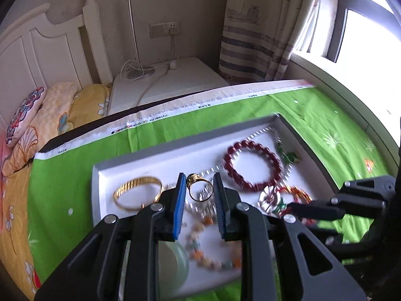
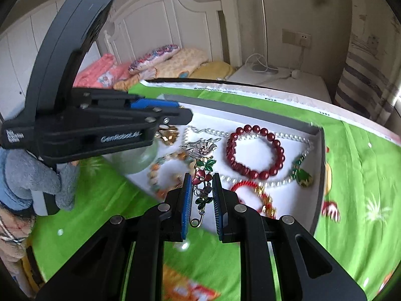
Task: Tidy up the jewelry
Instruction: 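Carry the gold ring into the box with the left gripper while the right gripper releases the brooch there, then withdraw both grippers and move the right gripper to the pearl earrings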
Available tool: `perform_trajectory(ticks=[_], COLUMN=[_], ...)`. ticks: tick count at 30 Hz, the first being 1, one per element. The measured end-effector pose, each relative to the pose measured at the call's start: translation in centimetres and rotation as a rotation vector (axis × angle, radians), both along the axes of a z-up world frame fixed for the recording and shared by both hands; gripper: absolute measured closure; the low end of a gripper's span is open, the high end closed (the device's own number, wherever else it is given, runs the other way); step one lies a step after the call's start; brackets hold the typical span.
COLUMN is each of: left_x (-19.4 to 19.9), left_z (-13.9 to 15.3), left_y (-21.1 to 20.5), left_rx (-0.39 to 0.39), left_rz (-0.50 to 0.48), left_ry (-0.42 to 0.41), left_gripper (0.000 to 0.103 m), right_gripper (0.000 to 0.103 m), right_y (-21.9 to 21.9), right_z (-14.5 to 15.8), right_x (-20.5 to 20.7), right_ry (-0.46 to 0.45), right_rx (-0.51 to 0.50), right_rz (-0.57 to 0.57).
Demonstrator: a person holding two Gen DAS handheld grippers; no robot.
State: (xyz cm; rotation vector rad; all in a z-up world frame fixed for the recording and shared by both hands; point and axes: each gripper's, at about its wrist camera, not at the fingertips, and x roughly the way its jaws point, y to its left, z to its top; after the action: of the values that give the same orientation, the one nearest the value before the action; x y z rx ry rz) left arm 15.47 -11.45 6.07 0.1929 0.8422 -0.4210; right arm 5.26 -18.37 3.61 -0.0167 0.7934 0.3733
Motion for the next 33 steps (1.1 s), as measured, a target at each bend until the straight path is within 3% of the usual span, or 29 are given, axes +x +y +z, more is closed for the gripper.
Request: perform_trajectory(ticks=[5,14,18,21,25,28,33], left_x=[2.4,4.5,4.1,2.2,-2.9,-7.3,-13.5], left_z=[-1.5,-2.7,-2.2,-0.5,2.5,3.6,1.8], left_y=[-0.5,-0.9,-0.1,1.0,2.9,4.6,6.3], left_rx=[0.004,0.015,0.006,-0.011,-0.009,-0.048,-0.057], left_rz=[0.015,0.049,0.094,0.11,0.183,0.228,0.27], left_ry=[0.046,0.062,0.035,-0.025,-0.188,-0.252,-0.191], left_gripper=[0.081,0.081,0.044,0.029,0.002,0.002,0.002], right_gripper=[0.086,0.085,0.074,0.072,0.048,0.047,0.047], right_y=[0.4,0.2,-0.9,-2.1,-3.7,-4.6,-5.7], right_z=[-0.6,-1.7,-1.1,0.8,2.5,2.2,0.3], right_x=[2.5,4.8,3.7,1.1,-3.8,-7.5,-11.5], right_ry=[0.034,0.053,0.056,0.01,-0.049,-0.062,-0.036], right_rx=[-0.037,0.005,0.05,0.098,0.119,0.124,0.177], right_rz=[-0.016,-0.041,-0.054,-0.038,-0.025,-0.038,-0.083])
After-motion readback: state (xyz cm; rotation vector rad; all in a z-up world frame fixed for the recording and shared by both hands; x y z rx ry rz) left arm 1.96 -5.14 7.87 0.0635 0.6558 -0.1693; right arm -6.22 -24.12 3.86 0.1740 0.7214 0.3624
